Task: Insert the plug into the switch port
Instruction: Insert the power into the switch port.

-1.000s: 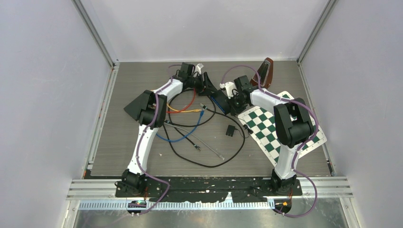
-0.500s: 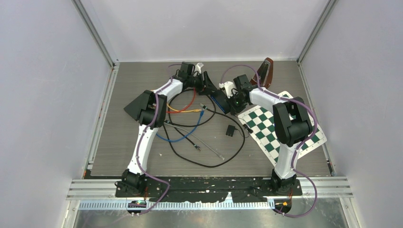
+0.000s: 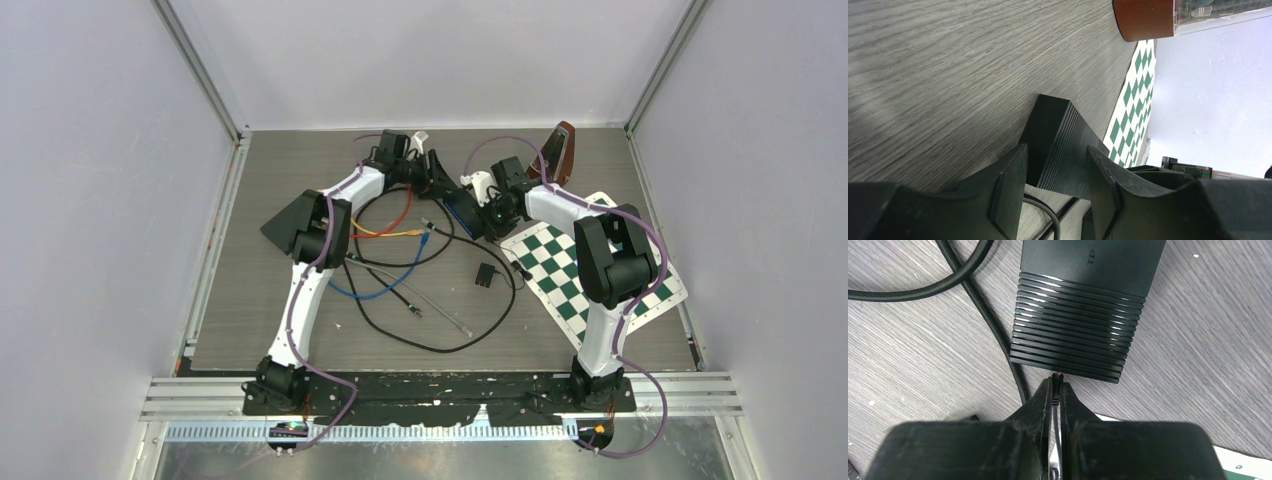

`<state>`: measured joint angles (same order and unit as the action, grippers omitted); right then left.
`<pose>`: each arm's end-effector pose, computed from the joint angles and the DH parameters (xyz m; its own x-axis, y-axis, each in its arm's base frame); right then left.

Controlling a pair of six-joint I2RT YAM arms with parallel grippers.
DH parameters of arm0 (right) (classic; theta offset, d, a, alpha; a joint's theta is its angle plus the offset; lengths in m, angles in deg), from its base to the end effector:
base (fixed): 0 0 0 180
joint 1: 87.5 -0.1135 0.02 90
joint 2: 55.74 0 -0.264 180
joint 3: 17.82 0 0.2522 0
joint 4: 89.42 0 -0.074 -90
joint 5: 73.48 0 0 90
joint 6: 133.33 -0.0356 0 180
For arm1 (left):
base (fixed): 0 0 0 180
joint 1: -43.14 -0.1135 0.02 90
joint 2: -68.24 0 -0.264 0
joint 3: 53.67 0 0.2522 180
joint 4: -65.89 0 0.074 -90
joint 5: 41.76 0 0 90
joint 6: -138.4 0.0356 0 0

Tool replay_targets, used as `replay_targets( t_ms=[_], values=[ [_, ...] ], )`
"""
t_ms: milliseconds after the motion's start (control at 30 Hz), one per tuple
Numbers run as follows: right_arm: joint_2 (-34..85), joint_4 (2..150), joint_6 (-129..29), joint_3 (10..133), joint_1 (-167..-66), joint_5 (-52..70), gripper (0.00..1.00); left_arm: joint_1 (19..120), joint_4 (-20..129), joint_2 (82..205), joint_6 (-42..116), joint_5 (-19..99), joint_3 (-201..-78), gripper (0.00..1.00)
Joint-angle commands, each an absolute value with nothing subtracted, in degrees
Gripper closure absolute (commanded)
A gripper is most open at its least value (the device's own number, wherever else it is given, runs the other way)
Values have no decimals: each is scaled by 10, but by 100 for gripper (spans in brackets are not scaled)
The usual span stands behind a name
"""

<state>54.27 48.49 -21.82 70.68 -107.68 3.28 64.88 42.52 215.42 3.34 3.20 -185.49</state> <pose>0.3663 0.1433 0.1718 -0.6240 -0.6096 -0.4889 -0.7096 0.7041 0.0278 0.5131 -0.2317 0.1277 -0.9587 -0.1562 -0.2377 0.1357 0.4832 -0.8649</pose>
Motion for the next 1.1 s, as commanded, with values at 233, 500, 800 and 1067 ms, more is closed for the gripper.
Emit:
replay_targets(
  t_ms=[233, 500, 800, 1067],
  values=[
    [531, 522, -219, 735, -1082, 3, 95, 662, 438, 2146, 22, -5, -1848, 53],
    [527, 553, -256, 735, -1081, 38, 95, 664, 441, 2139, 27, -10, -1829, 53],
    [538, 552, -206, 756, -1088, 46, 95, 680, 438, 2116, 54, -30, -1801, 56],
    [531, 565, -143, 758, -1093, 34, 95, 686, 432, 2122, 65, -85, -1803, 56]
  ],
)
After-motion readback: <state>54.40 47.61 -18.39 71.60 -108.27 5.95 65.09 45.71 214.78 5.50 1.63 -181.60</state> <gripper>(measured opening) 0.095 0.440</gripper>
